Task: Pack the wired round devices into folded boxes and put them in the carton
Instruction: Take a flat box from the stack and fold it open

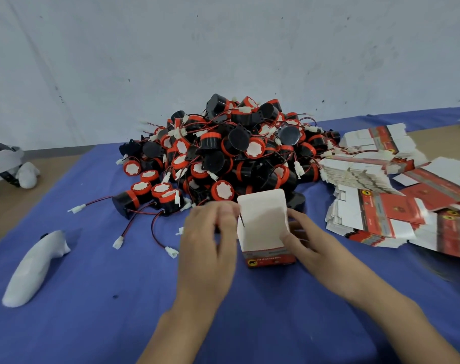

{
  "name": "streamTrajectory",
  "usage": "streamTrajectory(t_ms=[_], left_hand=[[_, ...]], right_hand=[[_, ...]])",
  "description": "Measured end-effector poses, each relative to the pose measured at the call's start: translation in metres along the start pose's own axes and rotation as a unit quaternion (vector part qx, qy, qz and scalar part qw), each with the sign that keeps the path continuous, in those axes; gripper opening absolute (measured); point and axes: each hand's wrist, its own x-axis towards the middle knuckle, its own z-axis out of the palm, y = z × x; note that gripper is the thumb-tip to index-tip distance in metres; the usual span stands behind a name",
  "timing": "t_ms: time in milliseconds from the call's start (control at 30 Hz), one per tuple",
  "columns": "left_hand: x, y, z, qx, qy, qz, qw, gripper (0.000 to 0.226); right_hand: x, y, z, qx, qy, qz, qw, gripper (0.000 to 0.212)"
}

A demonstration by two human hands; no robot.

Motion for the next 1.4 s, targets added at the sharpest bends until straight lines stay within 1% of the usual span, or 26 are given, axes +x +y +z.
streamTrajectory(t_ms=[33, 100, 133, 233, 367, 400, 467, 500, 567, 600, 667, 733, 800, 833, 867, 900, 967, 1067, 1133, 1200, 1267, 1300, 1333, 1400], left_hand=[[0.004, -0.006, 0.001, 0.003, 0.010, -0.044, 0.999, 0.021], [0.010, -0.022, 0.005, 0.052, -0.013, -0.119, 0.991, 0.013], [0.011, -0.029, 0.007, 0.098, -0.038, -0.138, 0.985, 0.018], [0.013, -0.040, 0.016, 0.198, -0.099, -0.152, 0.963, 0.036], [0.018, -0.046, 0.025, 0.246, -0.140, -0.167, 0.944, 0.052], [0.019, -0.048, 0.027, 0.249, -0.146, -0.174, 0.941, 0.054], [0.022, -0.052, 0.030, 0.250, -0.154, -0.187, 0.937, 0.057], [0.024, -0.054, 0.031, 0.253, -0.154, -0.190, 0.936, 0.058], [0.027, -0.057, 0.032, 0.249, -0.146, -0.191, 0.938, 0.060], [0.028, -0.058, 0.032, 0.236, -0.134, -0.190, 0.943, 0.060], [0.028, -0.056, 0.030, 0.188, -0.089, -0.184, 0.961, 0.060], [0.031, -0.052, 0.026, 0.118, -0.020, -0.180, 0.976, 0.057], [0.035, -0.046, 0.019, 0.034, 0.055, -0.187, 0.980, 0.046], [0.039, -0.045, 0.016, -0.003, 0.083, -0.190, 0.978, 0.040], [0.042, -0.044, 0.012, -0.030, 0.094, -0.194, 0.976, 0.037], [0.043, -0.045, 0.009, -0.046, 0.085, -0.199, 0.975, 0.037], [0.041, -0.047, 0.007, -0.042, 0.039, -0.211, 0.976, 0.039], [0.030, -0.051, 0.010, 0.054, -0.057, -0.197, 0.977, 0.037], [0.022, -0.056, 0.012, 0.126, -0.120, -0.182, 0.968, 0.041], [0.019, -0.060, 0.012, 0.178, -0.154, -0.185, 0.954, 0.048], [0.017, -0.063, 0.010, 0.200, -0.172, -0.191, 0.945, 0.050], [0.017, -0.064, 0.010, 0.196, -0.171, -0.192, 0.946, 0.050], [0.019, -0.064, 0.009, 0.179, -0.157, -0.191, 0.952, 0.049], [0.024, -0.058, 0.008, 0.119, -0.089, -0.194, 0.970, 0.043]], right_hand=[[-0.001, 0.002, -0.002, -0.012, 0.001, 0.002, 1.000, 0.050], [-0.001, 0.005, -0.004, -0.032, -0.005, -0.003, 0.999, 0.051], [-0.002, 0.007, -0.005, -0.037, -0.007, -0.007, 0.999, 0.052], [-0.002, 0.008, -0.006, -0.042, -0.008, -0.010, 0.999, 0.058], [0.000, 0.004, -0.007, -0.009, -0.003, 0.007, 1.000, 0.055], [0.001, 0.003, -0.008, 0.000, -0.003, 0.011, 1.000, 0.060], [0.002, 0.002, -0.010, 0.009, 0.008, 0.021, 1.000, 0.075], [0.002, 0.001, -0.011, 0.012, 0.014, 0.024, 1.000, 0.075], [0.001, -0.004, -0.014, 0.013, 0.025, 0.033, 0.999, 0.062], [0.000, -0.007, -0.014, 0.008, 0.032, 0.034, 0.999, 0.062], [0.000, -0.008, -0.015, -0.014, 0.052, 0.021, 0.998, 0.077], [0.000, -0.010, -0.016, -0.028, 0.080, 0.009, 0.996, 0.087], [0.000, -0.013, -0.018, -0.023, 0.107, -0.006, 0.994, 0.087], [0.000, -0.014, -0.018, -0.020, 0.118, -0.012, 0.993, 0.086], [0.000, -0.015, -0.017, -0.019, 0.124, -0.016, 0.992, 0.084], [-0.001, -0.016, -0.017, -0.020, 0.127, -0.019, 0.992, 0.083], [-0.002, -0.015, -0.014, -0.026, 0.123, -0.022, 0.992, 0.079], [-0.002, -0.014, -0.008, -0.047, 0.108, -0.024, 0.993, 0.074], [-0.001, -0.013, -0.005, -0.055, 0.102, -0.023, 0.993, 0.072], [-0.001, -0.013, -0.003, -0.063, 0.099, -0.024, 0.993, 0.073], [-0.001, -0.012, -0.002, -0.074, 0.096, -0.025, 0.992, 0.075], [-0.001, -0.012, -0.002, -0.079, 0.096, -0.027, 0.992, 0.075], [-0.001, -0.012, -0.002, -0.083, 0.095, -0.028, 0.992, 0.075], [-0.001, -0.013, -0.003, -0.088, 0.096, -0.030, 0.991, 0.072]])
